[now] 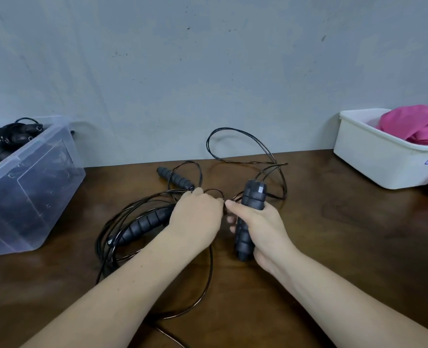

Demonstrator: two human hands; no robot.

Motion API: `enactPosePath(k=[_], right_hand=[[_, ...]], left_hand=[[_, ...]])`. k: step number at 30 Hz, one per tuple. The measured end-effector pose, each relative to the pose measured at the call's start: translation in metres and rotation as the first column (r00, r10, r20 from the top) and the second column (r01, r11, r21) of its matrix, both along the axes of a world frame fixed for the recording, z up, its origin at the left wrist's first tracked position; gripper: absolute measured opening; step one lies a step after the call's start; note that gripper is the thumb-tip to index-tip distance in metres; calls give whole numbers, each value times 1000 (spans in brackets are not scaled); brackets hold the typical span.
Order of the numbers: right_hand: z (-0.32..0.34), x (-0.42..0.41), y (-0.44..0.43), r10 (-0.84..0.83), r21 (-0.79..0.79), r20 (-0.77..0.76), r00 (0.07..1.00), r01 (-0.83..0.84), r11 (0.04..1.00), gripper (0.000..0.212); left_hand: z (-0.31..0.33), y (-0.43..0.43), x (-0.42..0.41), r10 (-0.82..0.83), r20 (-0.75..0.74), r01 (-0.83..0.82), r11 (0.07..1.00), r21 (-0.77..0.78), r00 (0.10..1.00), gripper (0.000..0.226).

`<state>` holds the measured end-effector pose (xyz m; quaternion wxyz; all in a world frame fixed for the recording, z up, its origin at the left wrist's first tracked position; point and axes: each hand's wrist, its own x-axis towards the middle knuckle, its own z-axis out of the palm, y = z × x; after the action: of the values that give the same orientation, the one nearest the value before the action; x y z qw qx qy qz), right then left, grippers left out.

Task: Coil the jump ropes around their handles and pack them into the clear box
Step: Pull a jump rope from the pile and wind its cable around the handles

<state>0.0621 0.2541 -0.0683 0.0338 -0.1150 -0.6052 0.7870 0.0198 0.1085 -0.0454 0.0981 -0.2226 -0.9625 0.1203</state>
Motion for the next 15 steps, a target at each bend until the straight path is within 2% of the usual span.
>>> enactPosePath(k=[2, 7, 11, 15], right_hand=[[0, -2, 2, -42, 15, 11, 999, 42, 999, 26], [-2, -6, 8, -128, 167, -5, 992, 127, 978, 22], [3, -9, 15, -128, 80, 20, 992, 126, 989, 15], [16, -10, 29, -114, -25, 21, 993, 115, 993, 17]], left_hand=[[-1, 3, 1, -33, -22, 33, 999, 1, 999, 19], [-9, 9, 3, -119, -37, 119, 993, -7, 992, 24], [1, 5, 5, -76, 24, 74, 995, 65, 997, 30], [7, -10, -6, -4, 30, 1, 995, 101, 1000, 25]])
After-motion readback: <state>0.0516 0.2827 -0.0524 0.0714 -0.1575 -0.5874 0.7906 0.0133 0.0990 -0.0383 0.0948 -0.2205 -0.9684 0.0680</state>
